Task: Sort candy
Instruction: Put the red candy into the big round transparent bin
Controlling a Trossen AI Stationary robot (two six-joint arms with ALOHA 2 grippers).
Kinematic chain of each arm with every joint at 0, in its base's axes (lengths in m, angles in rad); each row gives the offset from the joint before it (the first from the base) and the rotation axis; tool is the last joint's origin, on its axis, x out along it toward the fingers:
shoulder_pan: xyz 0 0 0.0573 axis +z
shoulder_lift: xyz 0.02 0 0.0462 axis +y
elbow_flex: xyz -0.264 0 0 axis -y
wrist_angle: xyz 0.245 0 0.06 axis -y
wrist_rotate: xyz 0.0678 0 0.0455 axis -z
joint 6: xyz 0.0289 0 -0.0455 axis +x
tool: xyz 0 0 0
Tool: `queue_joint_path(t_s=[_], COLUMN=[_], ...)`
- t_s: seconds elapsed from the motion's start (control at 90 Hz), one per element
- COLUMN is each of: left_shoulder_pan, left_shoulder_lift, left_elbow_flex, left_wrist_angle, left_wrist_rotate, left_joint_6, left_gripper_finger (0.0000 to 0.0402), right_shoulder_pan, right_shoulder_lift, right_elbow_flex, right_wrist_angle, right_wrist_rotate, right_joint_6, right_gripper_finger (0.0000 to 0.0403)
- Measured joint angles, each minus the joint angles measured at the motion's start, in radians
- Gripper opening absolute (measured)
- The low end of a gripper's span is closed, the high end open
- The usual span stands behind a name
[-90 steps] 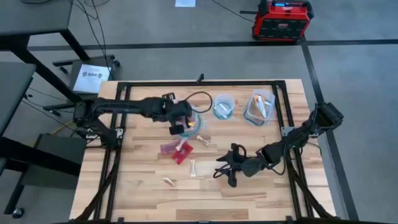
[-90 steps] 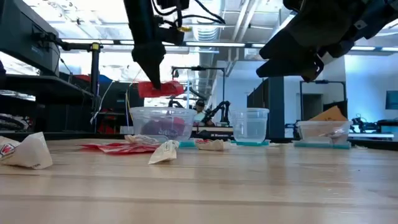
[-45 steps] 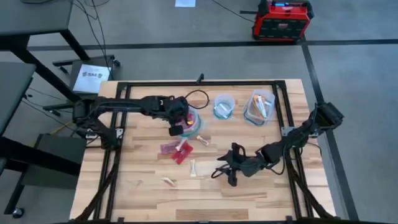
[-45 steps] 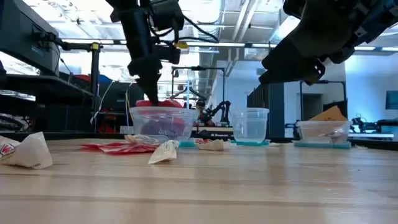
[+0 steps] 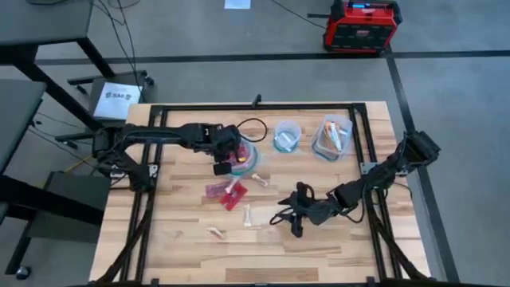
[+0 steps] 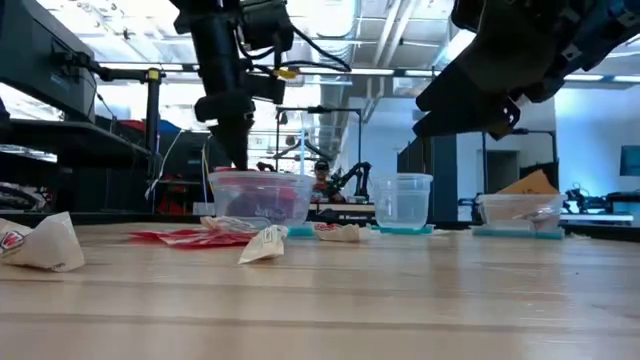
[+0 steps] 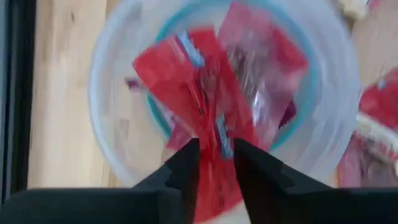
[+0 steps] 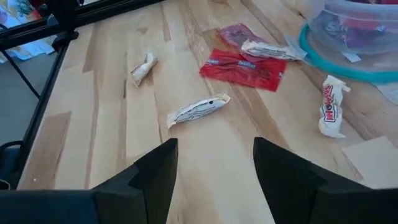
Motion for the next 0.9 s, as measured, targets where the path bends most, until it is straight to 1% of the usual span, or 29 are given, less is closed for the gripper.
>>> queue_joint_path(t_s=[0.089, 0.211, 0.322, 0.389, 0.467, 0.578, 0.633, 0.7, 0.789, 0.867, 0.9], left_shoulder_pan=[-0.016, -0.06, -0.088, -0.096, -0.102, -0.123, -0.143, -0.173, -0.223, -0.27, -0.29], left_shoulder_lift=[-0.01, -0.068, -0.15, -0.212, -0.299, -0.43, -0.489, -0.555, -0.625, -0.656, -0.658], left_elbow_flex=[0.03, 0.04, 0.02, -0.015, -0.074, -0.198, -0.27, -0.35, -0.437, -0.493, -0.515], left_wrist_angle=[-0.04, -0.047, -0.023, -0.004, 0.032, 0.092, 0.116, 0.154, 0.215, 0.265, 0.294], left_wrist_rotate=[-0.043, -0.131, -0.141, -0.137, -0.113, -0.016, 0.008, 0.009, 0.008, 0.036, 0.04], left_joint_6=[-0.034, -0.038, -0.07, -0.097, -0.151, -0.234, -0.278, -0.331, -0.399, -0.445, -0.467], left_gripper_finger=[0.012, 0.0121, 0.0121, 0.0121, 0.012, 0.012, 0.012, 0.012, 0.012, 0.012, 0.012], right_shoulder_pan=[0.0, 0.001, 0.001, 0.001, 0.001, -0.008, -0.027, -0.062, -0.121, -0.177, -0.201], right_shoulder_lift=[0.0, 0.0, 0.0, 0.0, 0.0, 0.002, 0.021, 0.052, 0.126, 0.213, 0.253], right_elbow_flex=[0.0, 0.0, 0.0, 0.0, 0.0, 0.0, 0.006, 0.035, 0.129, 0.224, 0.267], right_wrist_angle=[-0.005, -0.009, -0.021, -0.029, -0.014, 0.038, 0.091, 0.11, 0.091, 0.036, 0.022], right_wrist_rotate=[0.0, 0.0, 0.0, 0.0, 0.0, -0.021, -0.039, -0.099, -0.178, -0.223, -0.225], right_joint_6=[-0.016, -0.052, -0.053, -0.047, 0.005, 0.006, -0.014, -0.084, -0.23, -0.378, -0.43], right_gripper_finger=[0.0194, 0.0194, 0.0194, 0.0194, 0.0194, 0.0194, 0.0194, 0.0194, 0.0193, 0.0192, 0.0191])
